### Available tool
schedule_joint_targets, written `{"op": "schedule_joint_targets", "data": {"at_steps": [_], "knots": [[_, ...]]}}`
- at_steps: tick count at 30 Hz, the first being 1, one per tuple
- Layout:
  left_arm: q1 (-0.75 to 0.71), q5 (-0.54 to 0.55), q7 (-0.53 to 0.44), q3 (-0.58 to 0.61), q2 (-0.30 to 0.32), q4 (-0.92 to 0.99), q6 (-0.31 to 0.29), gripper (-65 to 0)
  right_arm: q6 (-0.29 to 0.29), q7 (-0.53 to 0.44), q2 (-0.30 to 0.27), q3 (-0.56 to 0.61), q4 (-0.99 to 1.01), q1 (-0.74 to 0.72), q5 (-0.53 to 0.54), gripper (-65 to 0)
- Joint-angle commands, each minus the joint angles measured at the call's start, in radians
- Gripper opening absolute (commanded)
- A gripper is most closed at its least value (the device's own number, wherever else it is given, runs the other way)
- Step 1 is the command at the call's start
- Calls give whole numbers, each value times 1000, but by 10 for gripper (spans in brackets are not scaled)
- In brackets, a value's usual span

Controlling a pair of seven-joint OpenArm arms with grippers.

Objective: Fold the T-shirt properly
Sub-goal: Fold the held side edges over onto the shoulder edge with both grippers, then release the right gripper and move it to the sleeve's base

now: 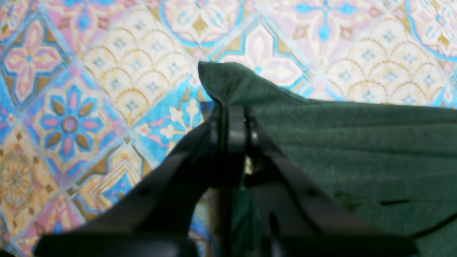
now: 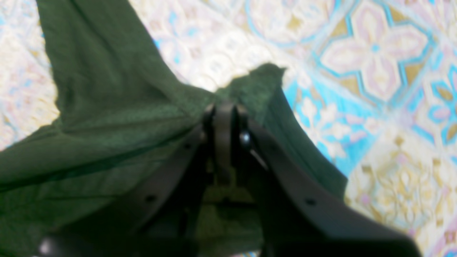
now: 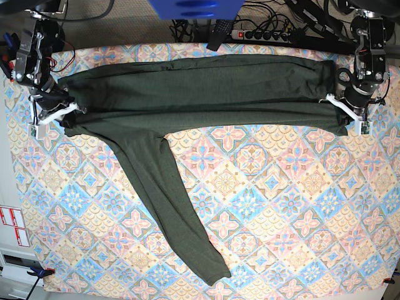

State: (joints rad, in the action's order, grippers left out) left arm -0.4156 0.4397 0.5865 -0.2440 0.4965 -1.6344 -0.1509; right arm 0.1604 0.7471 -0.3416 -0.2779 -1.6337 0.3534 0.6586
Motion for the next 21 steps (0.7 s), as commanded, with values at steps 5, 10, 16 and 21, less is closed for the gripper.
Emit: {"op": "schedule_joint_targets", "data": {"at_steps": [5, 10, 16, 21], "knots": [[-16, -12, -10, -7, 17, -11, 4, -650, 0, -22, -18, -1, -10, -4, 2, -650], [-24, -14, -10, 41, 24, 38, 4, -650, 0, 55, -18, -1, -7, -6, 0, -650], [-26, -14, -10, 124, 55, 46, 4, -631, 0, 124, -18, -1, -7, -7, -1, -647], [-27, -14, -10, 124, 55, 46, 6, -518, 0, 127, -18, -1, -10, -6, -1, -621]]}}
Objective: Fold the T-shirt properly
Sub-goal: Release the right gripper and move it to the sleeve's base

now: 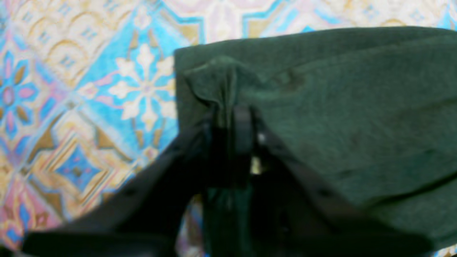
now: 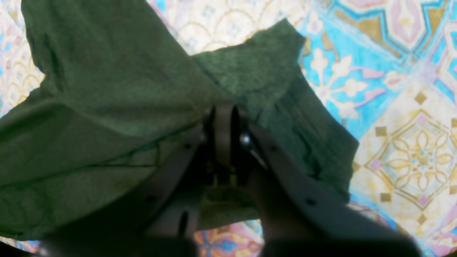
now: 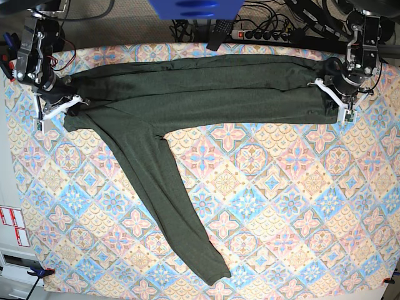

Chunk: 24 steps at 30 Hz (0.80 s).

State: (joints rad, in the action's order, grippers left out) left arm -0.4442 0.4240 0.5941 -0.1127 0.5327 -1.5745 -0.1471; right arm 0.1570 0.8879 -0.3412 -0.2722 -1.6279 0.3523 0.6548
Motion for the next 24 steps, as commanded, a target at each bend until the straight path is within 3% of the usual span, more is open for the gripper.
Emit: {"op": "schedule_joint_targets", "data": {"at_steps": [1, 5, 10, 18, 24], "knots": [[3, 2, -18, -9, 19, -14, 4, -495, 3, -14, -19, -6, -19, -5, 3, -604], [8, 5, -18, -11, 19, -17, 5, -439, 3, -14, -19, -8, -22, -5, 3, -505], [8, 14, -24, -68, 11, -20, 5, -431, 3, -16, -16, -16, -22, -6, 3, -403], [45, 16, -21, -192, -73, -73, 5, -431, 3, -16, -11, 4, -64, -71, 3, -393], [72, 16, -18, -227, -142, -155, 5, -431, 3, -14, 15, 133, -59, -227, 0, -391]]}}
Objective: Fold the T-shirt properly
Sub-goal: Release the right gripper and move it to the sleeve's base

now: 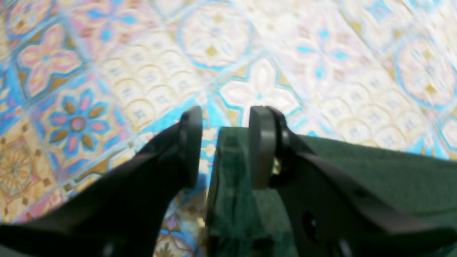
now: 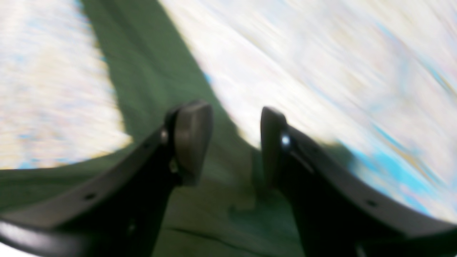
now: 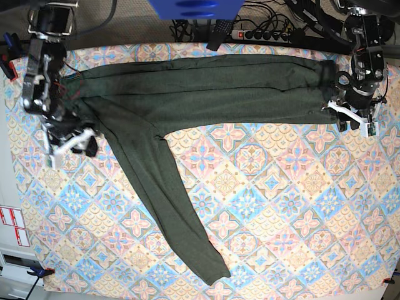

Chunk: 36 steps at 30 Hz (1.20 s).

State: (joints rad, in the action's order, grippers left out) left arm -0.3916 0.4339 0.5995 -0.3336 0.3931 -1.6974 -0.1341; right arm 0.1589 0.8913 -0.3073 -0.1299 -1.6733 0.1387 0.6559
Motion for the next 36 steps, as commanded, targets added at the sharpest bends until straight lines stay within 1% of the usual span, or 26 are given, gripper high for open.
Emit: {"op": "schedule_joint_targets", "data": {"at_steps": [1, 4, 6, 8, 12, 14, 17, 19, 24, 33, 36], "knots": [[21, 6, -23, -8, -10, -37, -8, -431, 1, -18, -19, 14, -14, -50, -11, -391], [33, 6, -23, 1, -16, -48, -8, -431, 1, -18, -19, 89, 20, -144, -87, -391], [41, 6, -22, -3, -44, -53, -8, -431, 1, -22, -19, 140, 80, -179, -167, -391], [41, 6, -22, 0, -52, -62, -8, -431, 1, -28, -11, 184, 143, -208, -235, -391], [39, 6, -22, 1, -55, -69, -8, -431, 1, -28, 49, 229, 250, -290, -336, -391], [39, 6, -22, 1, -55, -68, -8, -431, 1, -30, 70, 230, 307, -317, -367, -391], [39, 6, -22, 1, -55, -68, -8, -431, 1, -30, 75, 235, 376, -376, -390, -391], [38, 6, -22, 1, -55, -68, -8, -431, 1, -39, 75, 270, 414, -411, -390, -391], [33, 6, -22, 3, -55, -68, -8, -431, 1, -105, 75, 359, 511, -451, -390, -391], [33, 6, -22, 3, -56, -68, -8, -431, 1, -185, 75, 434, 669, -534, -391, -391], [38, 6, 15, 3, -56, -68, -8, -431, 1, -202, 75, 454, 707, -557, -391, -391]]}}
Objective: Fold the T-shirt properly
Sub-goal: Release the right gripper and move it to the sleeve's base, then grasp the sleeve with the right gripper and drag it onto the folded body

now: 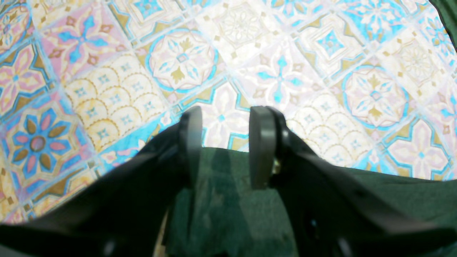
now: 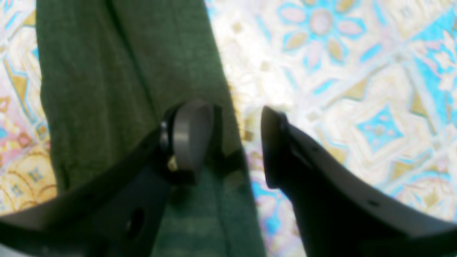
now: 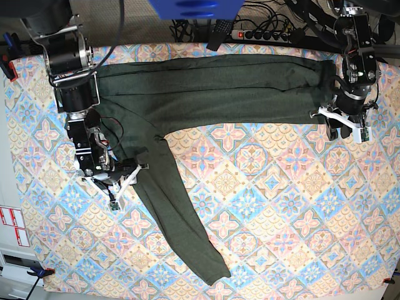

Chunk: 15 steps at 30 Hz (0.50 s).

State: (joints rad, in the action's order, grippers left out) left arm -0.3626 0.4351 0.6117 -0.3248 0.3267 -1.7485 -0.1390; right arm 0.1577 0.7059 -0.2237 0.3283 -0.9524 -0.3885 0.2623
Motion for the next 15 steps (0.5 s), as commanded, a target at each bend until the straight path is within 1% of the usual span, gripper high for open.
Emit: {"op": "schedule_joint_targets", "data": {"at_steps": [1, 5, 10, 15], "knots": [[10, 5, 14, -6, 10, -17, -3, -431, 3, -22, -9, 2, 0, -37, 2, -391], [10, 11, 17, -6, 10, -17, -4, -431, 3, -47, -7, 9, 46, -48, 2, -391], [10, 89, 23, -7, 12, -17, -4, -431, 3, -84, -7, 9, 89, -48, 2, -391], [9, 100, 23, -7, 13, -17, -4, -431, 3, -93, -4, 9, 120, -48, 1, -391]]}}
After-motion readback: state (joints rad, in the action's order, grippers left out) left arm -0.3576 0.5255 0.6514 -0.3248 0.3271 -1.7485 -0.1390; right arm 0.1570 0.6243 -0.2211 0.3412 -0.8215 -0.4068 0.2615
